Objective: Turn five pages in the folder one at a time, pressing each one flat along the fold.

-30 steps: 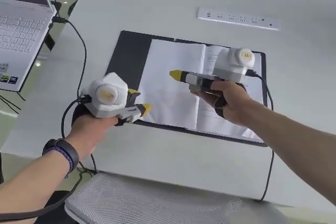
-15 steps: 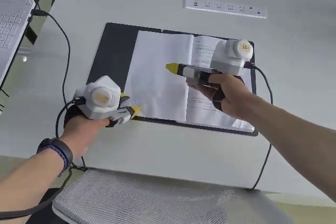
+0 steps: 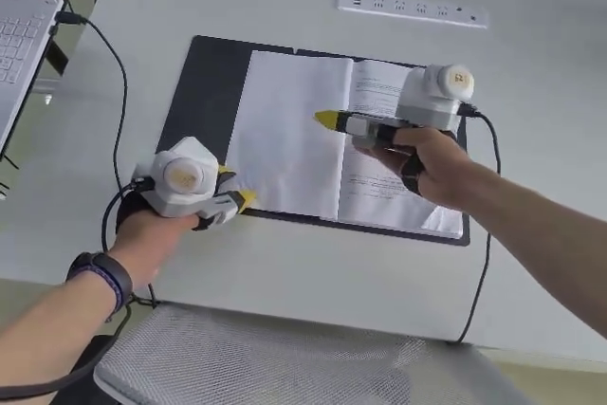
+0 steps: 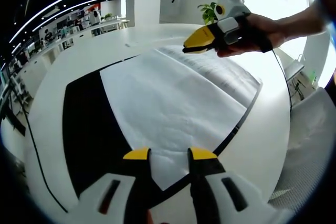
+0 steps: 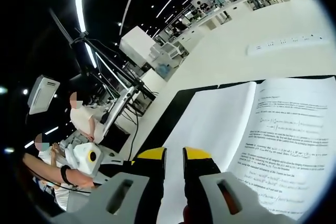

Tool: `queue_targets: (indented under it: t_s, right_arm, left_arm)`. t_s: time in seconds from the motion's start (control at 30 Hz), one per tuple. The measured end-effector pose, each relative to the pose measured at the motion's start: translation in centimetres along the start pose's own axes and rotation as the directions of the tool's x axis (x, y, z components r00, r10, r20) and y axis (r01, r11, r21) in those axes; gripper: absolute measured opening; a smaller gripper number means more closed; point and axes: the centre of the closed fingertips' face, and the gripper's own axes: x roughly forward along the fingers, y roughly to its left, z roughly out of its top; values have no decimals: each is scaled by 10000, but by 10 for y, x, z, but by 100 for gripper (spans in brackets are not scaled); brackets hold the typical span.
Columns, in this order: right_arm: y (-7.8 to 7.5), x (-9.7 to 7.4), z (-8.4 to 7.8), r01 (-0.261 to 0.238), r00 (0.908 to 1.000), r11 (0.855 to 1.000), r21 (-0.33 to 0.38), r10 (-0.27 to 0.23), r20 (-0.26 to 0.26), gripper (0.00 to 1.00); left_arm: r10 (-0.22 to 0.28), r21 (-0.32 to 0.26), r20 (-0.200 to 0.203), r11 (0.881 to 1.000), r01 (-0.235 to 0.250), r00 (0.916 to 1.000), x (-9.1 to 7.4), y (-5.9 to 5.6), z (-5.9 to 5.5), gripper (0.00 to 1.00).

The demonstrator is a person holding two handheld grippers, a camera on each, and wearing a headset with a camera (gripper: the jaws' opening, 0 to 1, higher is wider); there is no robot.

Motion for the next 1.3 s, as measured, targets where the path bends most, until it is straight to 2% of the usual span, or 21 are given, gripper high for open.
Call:
queue_targets:
  t_s: [0.2,0.33,0.63,0.87,0.93,1.2,1.3]
  right_arm:
    - [-17,0,4,245,9997,9997,64,-245,-74,10]
    - [-31,1,8,433,9989,9982,404,-439,146,8]
    - [-45,13,-3,645,9979,9961,602,-642,-67,3]
    - [-52,13,-11,732,9971,9948,703,-716,-252,0]
    - [-52,13,-9,633,9980,9936,934,-622,-143,0]
    - [-46,11,-9,510,9987,9938,987,-499,-140,0]
    - [-49,12,-7,475,9989,9919,1181,-468,-87,0]
  left_arm:
    - [80,-141,98,9999,-79,9999,0,1,0,26]
    - [69,-161,72,9998,-68,10000,0,0,1,27]
    - [67,-181,12,9998,-67,10000,3,3,-1,26]
    - [158,-202,38,9997,-158,9999,3,3,0,26]
    - [161,-196,28,9997,-161,9999,3,3,0,26]
    - [167,-196,34,9997,-166,9999,3,4,0,24]
    - [175,-197,33,9997,-175,9998,3,3,0,25]
